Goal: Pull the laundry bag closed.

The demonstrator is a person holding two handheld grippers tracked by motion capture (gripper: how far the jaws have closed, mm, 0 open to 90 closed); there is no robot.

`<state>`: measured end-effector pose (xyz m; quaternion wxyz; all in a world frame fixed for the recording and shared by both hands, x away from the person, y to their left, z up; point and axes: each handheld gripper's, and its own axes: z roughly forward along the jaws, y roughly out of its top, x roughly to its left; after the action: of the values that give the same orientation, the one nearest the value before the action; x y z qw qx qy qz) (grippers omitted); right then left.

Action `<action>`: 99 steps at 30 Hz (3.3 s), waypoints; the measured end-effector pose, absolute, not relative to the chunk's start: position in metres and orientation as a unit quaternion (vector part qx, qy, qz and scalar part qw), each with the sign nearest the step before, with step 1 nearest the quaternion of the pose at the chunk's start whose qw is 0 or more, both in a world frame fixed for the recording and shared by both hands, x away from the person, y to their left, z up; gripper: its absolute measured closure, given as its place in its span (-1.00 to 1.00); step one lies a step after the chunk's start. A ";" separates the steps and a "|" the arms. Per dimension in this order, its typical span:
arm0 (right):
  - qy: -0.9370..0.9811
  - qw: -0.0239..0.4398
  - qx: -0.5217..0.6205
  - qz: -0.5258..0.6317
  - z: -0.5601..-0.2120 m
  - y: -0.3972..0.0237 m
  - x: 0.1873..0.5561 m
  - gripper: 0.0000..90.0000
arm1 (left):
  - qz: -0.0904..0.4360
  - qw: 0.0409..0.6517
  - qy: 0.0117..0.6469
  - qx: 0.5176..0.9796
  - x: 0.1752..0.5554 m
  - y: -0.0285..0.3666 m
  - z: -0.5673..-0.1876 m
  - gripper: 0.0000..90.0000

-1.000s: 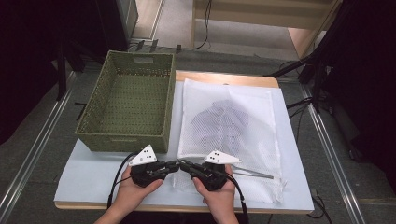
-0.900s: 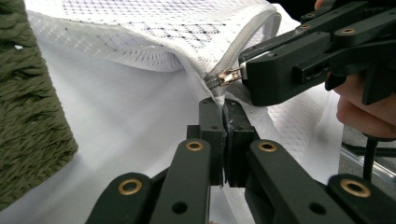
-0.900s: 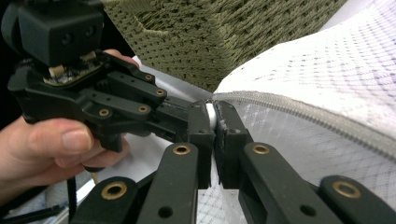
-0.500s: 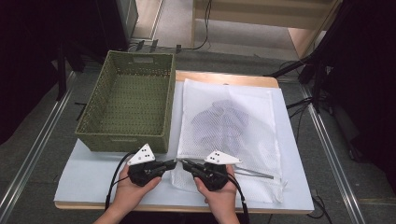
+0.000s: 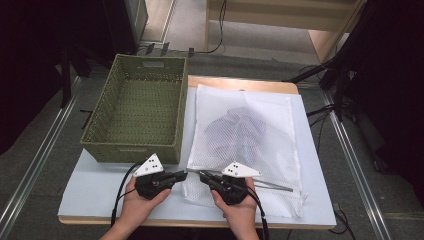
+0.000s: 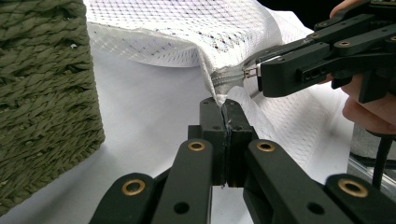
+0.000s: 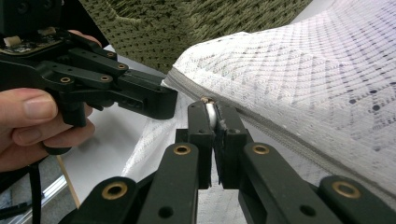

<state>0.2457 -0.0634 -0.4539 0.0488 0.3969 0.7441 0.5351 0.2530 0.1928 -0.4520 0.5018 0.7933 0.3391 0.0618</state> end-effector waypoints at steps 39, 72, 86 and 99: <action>0.739 0.075 0.420 0.522 -0.459 -0.101 0.236 0.94 | 0.088 0.486 0.330 0.805 0.248 0.188 -0.449 1.00; 0.737 0.072 0.425 0.520 -0.470 -0.139 0.239 0.94 | 0.093 0.478 0.329 0.809 0.250 0.191 -0.455 1.00; 0.732 0.085 0.431 0.521 -0.466 -0.147 0.237 0.94 | 0.099 0.478 0.328 0.809 0.251 0.191 -0.455 1.00; 0.719 0.100 0.449 0.521 -0.462 -0.166 0.235 0.94 | 0.100 0.479 0.326 0.809 0.250 0.191 -0.455 1.00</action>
<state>0.2347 -0.1656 -0.4624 0.1005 0.4491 0.7191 0.5207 0.2505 0.1906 -0.4552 0.4794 0.8088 0.3256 0.1001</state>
